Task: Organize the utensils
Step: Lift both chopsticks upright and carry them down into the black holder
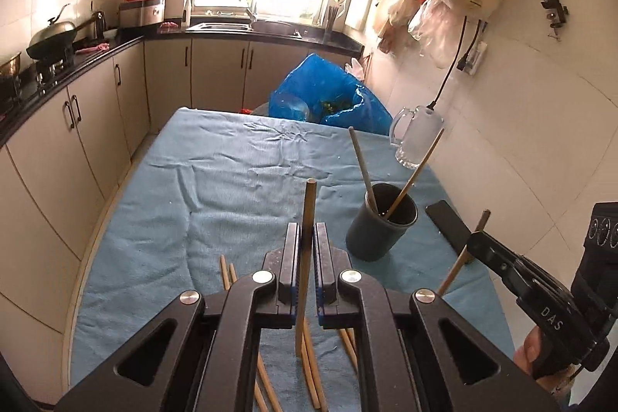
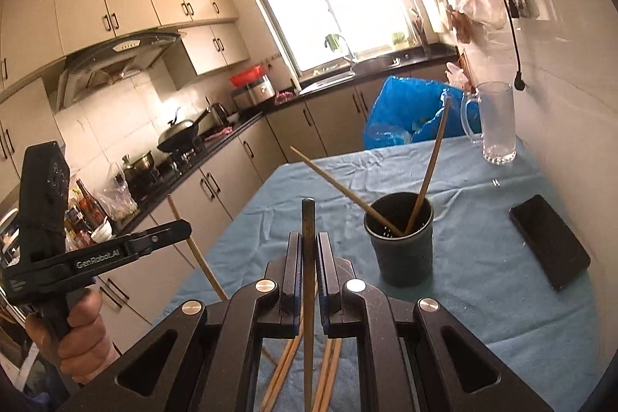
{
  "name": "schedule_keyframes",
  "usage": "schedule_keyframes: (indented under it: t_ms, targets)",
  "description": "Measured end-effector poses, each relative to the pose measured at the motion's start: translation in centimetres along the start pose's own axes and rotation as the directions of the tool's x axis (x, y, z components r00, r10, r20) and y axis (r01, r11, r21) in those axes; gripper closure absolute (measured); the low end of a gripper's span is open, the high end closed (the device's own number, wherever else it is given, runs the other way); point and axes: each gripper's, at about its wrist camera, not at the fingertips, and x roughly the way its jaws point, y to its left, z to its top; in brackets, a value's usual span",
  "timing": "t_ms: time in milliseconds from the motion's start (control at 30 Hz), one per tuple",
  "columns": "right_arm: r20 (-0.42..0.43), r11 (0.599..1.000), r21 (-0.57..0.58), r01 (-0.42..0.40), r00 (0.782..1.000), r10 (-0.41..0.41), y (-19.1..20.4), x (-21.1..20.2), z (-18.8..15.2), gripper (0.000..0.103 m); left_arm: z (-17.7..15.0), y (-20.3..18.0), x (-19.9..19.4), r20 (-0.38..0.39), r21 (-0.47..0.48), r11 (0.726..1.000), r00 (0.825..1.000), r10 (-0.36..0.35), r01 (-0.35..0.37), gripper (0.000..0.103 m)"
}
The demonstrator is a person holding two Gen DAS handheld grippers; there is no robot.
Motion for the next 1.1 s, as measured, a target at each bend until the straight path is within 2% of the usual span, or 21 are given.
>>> schedule_keyframes:
  t_ms: [1100]
  targets:
    - [0.101, 0.999, 0.049, 0.022, 0.995, -0.027, -1.6, -4.0, 1.2, 0.095, 0.7, -2.3, -1.3, 0.011, 0.035, 0.999, 0.999, -0.036, 0.035, 0.097]
